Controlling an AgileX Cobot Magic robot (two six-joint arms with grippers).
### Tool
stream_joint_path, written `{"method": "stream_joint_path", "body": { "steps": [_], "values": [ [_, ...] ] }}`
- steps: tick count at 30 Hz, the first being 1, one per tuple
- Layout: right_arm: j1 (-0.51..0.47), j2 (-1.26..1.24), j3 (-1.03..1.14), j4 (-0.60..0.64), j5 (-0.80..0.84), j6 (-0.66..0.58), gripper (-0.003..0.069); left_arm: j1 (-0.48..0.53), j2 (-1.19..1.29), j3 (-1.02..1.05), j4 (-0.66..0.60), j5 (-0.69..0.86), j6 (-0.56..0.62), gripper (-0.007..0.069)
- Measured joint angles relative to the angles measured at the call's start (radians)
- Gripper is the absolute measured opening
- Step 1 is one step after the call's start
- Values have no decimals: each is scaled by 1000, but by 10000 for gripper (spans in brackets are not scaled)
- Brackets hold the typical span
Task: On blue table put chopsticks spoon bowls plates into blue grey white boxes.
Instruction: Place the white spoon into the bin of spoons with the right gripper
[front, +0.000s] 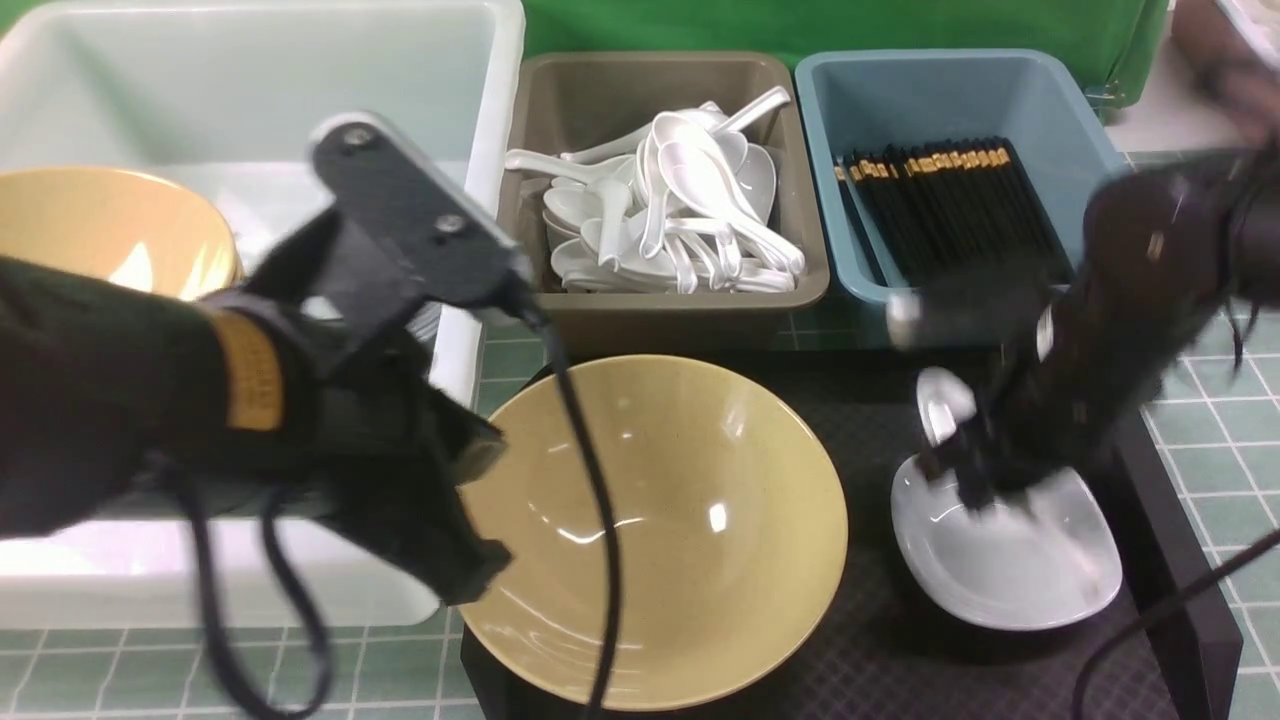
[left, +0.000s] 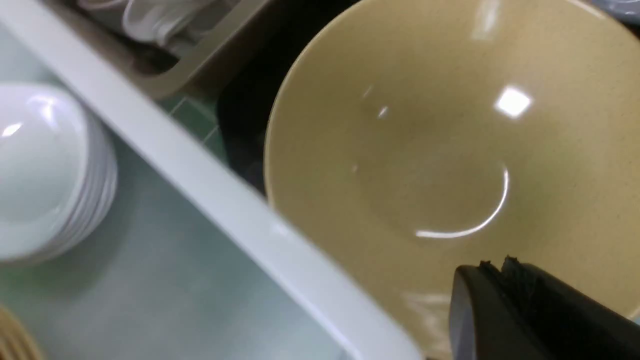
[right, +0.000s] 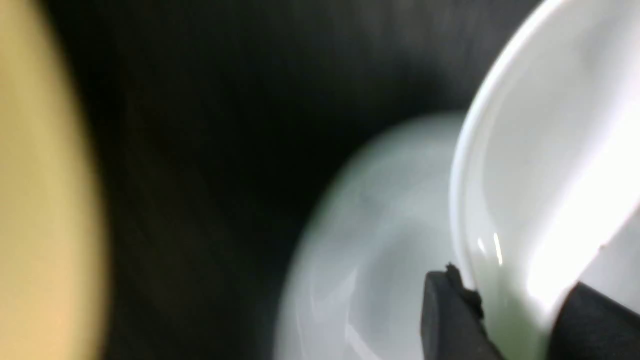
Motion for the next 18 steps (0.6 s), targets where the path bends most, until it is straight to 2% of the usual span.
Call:
{"method": "stream_joint_path", "body": {
  "steps": [3,8,12,18],
  "values": [
    [7,0,-129,0,-15,-7,251,0,-37,0,41,18,-46,1],
    [46,55,-378,2,-147,-7,251,0,-50,0,71,14,-73,1],
    [73,188,-581,7,-247,8,251,0,-44,0,62,13,-76,1],
    [77,445,-884,9,-261,58,251,0,-44,0,35,41,-77,1]
  ]
}}
